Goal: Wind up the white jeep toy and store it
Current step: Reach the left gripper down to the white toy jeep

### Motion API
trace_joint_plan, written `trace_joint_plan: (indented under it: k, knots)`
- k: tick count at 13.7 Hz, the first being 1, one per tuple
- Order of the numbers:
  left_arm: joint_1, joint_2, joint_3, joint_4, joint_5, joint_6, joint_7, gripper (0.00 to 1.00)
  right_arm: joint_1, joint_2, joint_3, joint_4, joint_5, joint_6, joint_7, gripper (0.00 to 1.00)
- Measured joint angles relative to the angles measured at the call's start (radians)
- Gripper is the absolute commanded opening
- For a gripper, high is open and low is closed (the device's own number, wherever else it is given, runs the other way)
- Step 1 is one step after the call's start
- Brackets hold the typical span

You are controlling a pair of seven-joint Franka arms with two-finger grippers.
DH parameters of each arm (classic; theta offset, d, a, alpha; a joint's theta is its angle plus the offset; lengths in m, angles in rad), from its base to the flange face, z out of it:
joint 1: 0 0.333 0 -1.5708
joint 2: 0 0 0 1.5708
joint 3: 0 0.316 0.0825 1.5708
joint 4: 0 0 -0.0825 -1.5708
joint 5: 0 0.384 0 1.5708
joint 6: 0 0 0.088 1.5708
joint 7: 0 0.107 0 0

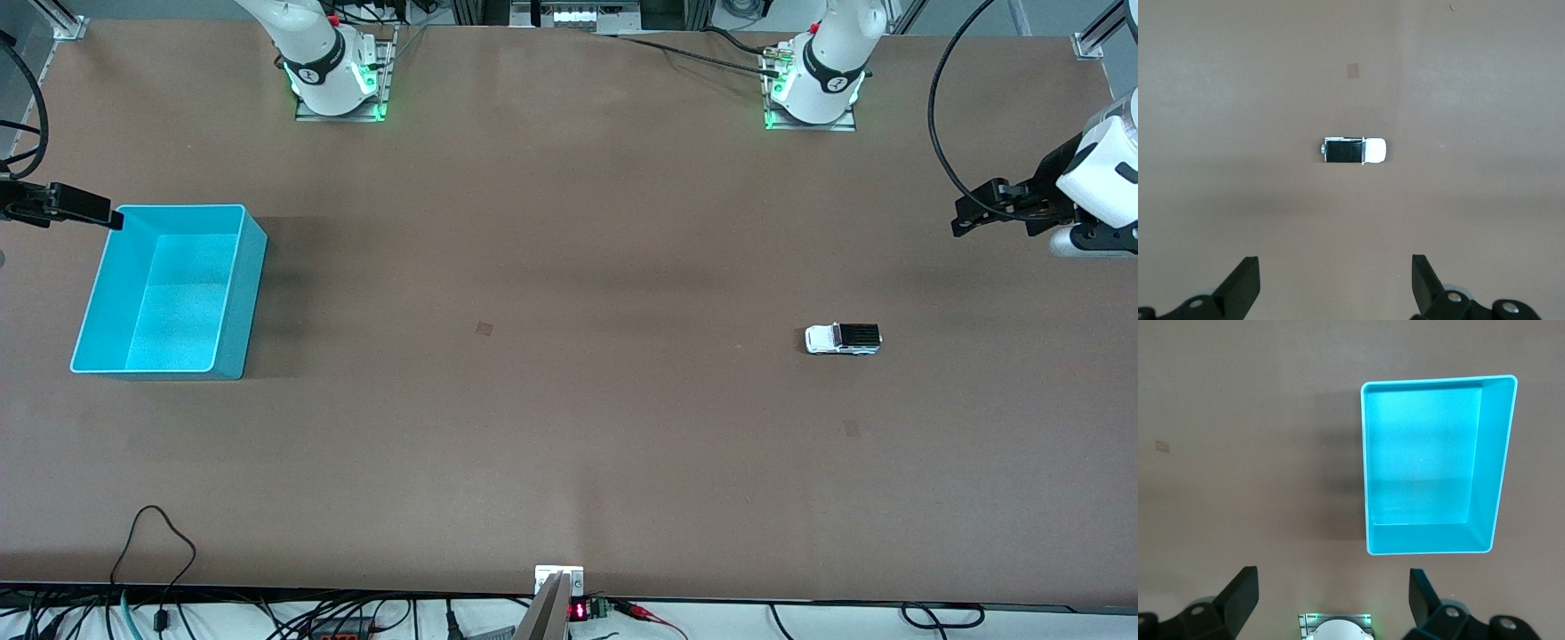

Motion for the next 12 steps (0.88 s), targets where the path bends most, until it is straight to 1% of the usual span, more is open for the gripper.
trace_joint_plan:
  k: [5,7,9,12]
  knots:
    - [0.000,0.000,0.000,-0.005,0.000,0.000,0.000,1.00,0.000,0.000,0.000,0.000,0.000,0.000,0.000,1.00]
    - [0.000,0.007,0.000,-0.024,0.000,0.000,0.001,1.00,0.000,0.000,0.000,0.000,0.000,0.000,0.000,1.00]
    - [-0.006,0.037,-0.003,-0.048,0.000,0.023,0.007,1.00,0.000,0.000,0.000,0.000,0.000,0.000,-0.001,1.00]
    - [-0.017,0.123,-0.030,-0.061,0.000,0.095,0.047,1.00,0.001,0.000,0.001,0.000,0.000,0.000,-0.001,1.00]
